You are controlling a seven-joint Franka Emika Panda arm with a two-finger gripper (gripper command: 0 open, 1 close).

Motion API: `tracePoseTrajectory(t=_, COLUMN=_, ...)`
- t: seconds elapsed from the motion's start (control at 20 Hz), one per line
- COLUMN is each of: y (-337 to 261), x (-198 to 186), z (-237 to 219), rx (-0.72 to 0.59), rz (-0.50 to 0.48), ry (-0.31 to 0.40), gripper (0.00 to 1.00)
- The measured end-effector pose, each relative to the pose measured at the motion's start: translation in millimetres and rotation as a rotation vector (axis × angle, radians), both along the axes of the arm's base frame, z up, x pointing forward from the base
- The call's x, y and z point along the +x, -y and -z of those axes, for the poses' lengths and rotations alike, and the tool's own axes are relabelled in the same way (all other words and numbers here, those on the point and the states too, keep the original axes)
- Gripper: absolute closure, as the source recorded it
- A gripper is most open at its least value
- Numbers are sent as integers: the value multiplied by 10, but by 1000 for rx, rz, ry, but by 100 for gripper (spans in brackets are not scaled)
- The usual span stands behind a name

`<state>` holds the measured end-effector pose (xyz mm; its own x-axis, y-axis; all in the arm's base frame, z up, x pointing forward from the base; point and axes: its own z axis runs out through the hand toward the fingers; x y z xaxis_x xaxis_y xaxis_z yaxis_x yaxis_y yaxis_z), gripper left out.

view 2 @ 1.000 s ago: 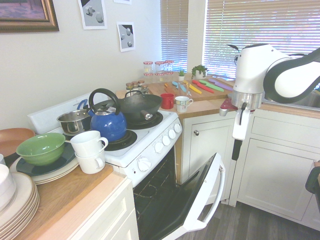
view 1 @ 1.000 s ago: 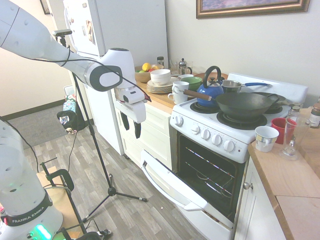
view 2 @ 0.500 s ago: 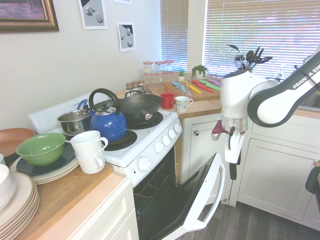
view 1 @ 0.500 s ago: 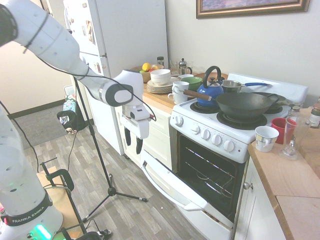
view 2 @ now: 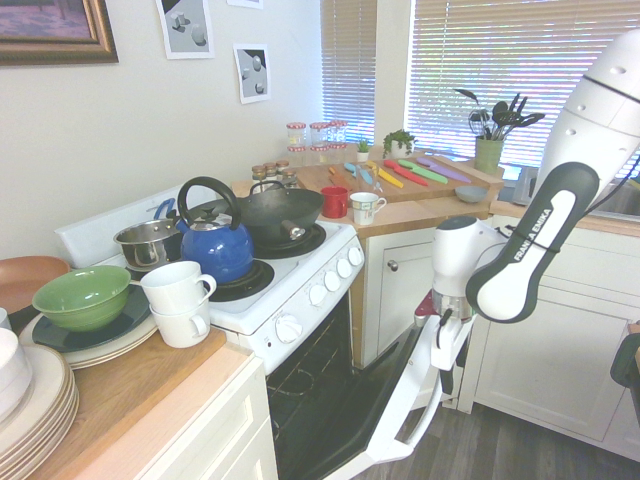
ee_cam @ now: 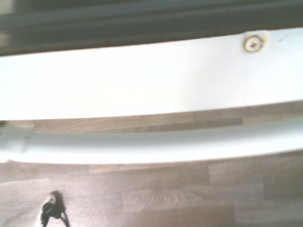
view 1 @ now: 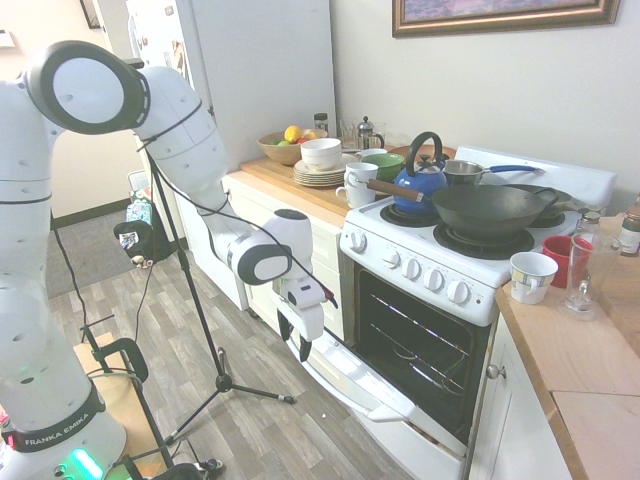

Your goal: Close the oven

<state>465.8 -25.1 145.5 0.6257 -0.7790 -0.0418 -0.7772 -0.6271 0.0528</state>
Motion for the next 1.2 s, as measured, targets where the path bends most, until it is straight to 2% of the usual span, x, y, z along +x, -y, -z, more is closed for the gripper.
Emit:
tracePoseTrajectory(t=0.4, y=88, x=161, z=353, rx=14, rz=-52, ry=41, gripper=0)
tracePoseTrajectory(t=0.65, y=65, x=269, z=552, rx=27, rz=-10, ry=84, gripper=0)
tracePoseTrajectory(t=0.9, y=-171, x=492, z=628, rx=52, rz=3, ry=159, gripper=0)
tracePoseTrajectory(t=1.2, y=-359, x=1058, z=301, rx=49, rz=-25, ry=289, gripper=0)
